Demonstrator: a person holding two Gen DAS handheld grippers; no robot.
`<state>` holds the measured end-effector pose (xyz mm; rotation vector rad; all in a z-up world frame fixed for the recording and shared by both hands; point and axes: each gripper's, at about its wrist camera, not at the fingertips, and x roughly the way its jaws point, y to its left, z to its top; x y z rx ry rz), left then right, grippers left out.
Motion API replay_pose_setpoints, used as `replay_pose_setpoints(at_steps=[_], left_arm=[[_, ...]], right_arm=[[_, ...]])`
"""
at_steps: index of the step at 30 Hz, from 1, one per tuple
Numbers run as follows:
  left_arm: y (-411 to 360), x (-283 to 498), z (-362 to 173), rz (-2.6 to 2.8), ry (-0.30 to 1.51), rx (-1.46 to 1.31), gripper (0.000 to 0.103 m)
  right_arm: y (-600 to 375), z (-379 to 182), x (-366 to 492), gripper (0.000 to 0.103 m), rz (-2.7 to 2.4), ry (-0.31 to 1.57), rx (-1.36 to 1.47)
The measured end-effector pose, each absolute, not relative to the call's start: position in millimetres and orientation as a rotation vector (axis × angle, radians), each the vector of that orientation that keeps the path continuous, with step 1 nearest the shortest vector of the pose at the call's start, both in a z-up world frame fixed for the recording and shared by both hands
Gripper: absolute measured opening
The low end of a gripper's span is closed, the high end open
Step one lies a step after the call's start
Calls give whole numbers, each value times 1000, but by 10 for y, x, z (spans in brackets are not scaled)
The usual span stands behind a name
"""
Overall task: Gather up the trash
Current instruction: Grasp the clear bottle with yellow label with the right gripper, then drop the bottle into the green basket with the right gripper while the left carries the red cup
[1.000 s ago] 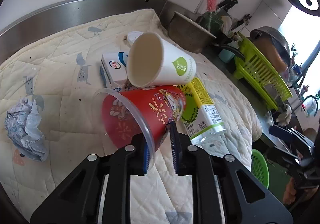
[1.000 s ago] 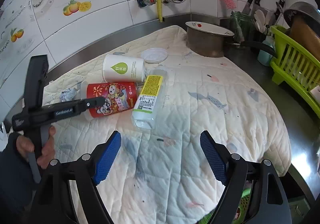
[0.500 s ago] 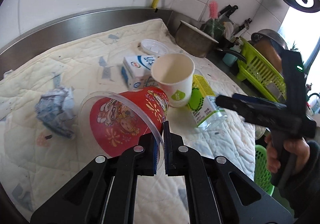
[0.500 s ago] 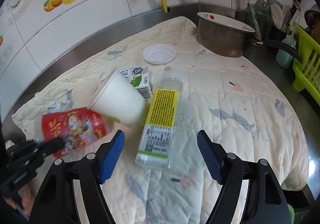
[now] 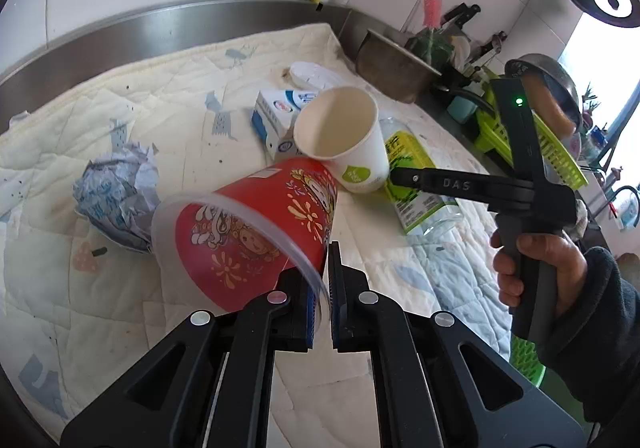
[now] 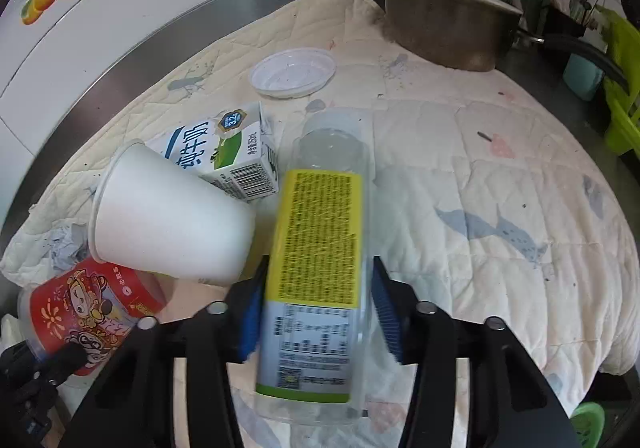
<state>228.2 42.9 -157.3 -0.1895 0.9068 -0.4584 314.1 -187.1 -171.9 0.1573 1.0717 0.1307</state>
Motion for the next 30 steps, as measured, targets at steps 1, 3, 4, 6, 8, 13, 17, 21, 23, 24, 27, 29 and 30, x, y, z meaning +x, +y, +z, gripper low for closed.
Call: replay_pose_setpoints(at_steps=[1, 3, 4, 6, 8, 13, 17, 21, 23, 24, 27, 29, 30], left_arm=[[432, 2296, -1591, -460, 910, -192, 8], [440, 2323, -1634, -457, 926, -207, 9], [441, 2339, -1654, -450, 932, -209, 12], [450, 2374, -1694, -440, 941, -229, 15], [446, 2394, -1719, -437, 943, -242, 16], [434, 2402, -1746, -440, 927, -264, 7], [423, 2346, -1680, -438, 905, -256, 2], [416, 2217, -1555, -452, 881, -242, 1], [404, 2130, -1504, -456, 870, -228, 0], [397, 2084, -1484, -458, 870, -226, 0], [369, 1974, -1437, -467, 875, -221, 0], [329, 1853, -1376, -483, 866, -217, 0], [304, 1793, -1338, -496, 861, -216, 0]], right_arm=[[-1871, -1713, 3134, 43, 130, 1070, 155], [-1862, -1692, 3103, 43, 134, 1066, 148], [-1864, -1679, 3076, 42, 137, 1063, 144], [-1882, -1659, 3015, 42, 143, 1060, 143], [-1909, -1629, 2924, 42, 151, 1055, 147], [-1975, -1550, 2654, 42, 164, 1035, 157], [-2072, -1447, 2336, 42, 173, 1005, 155], [-2196, -1345, 1982, 42, 173, 980, 165], [-2287, -1292, 1768, 42, 163, 964, 174], [-2322, -1277, 1690, 42, 159, 959, 177], [-2514, -1227, 1373, 42, 124, 947, 194], [-2669, -1225, 1167, 42, 90, 944, 210], [-2741, -1230, 1077, 42, 74, 943, 215]])
